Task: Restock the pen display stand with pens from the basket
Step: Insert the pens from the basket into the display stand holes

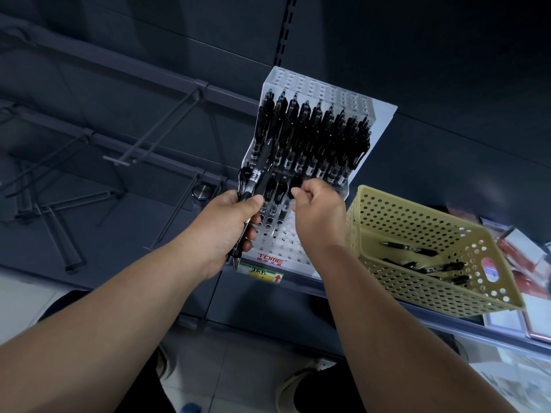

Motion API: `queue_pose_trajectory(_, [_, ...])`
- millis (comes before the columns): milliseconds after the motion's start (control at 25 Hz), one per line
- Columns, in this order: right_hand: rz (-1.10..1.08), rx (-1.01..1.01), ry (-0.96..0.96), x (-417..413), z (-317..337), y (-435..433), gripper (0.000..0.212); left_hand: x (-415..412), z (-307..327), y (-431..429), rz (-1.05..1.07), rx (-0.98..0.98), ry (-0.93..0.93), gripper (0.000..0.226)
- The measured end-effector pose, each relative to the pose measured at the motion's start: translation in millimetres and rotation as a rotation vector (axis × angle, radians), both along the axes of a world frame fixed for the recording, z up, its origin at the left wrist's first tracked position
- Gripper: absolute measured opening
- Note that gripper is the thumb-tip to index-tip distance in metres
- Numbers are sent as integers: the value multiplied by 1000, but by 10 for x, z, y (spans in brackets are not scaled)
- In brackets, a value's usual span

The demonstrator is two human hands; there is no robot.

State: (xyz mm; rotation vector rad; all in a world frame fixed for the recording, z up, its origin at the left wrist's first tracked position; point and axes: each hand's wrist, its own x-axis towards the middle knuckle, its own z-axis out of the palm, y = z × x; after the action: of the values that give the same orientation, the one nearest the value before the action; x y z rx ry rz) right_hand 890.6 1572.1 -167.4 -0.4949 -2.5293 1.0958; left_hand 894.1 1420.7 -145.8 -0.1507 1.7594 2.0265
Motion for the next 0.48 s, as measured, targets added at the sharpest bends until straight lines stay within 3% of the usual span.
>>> queue_pose_trajectory(480, [7,51,-104,8,-134,31,18,36,10,-32,-14,75,-44,9])
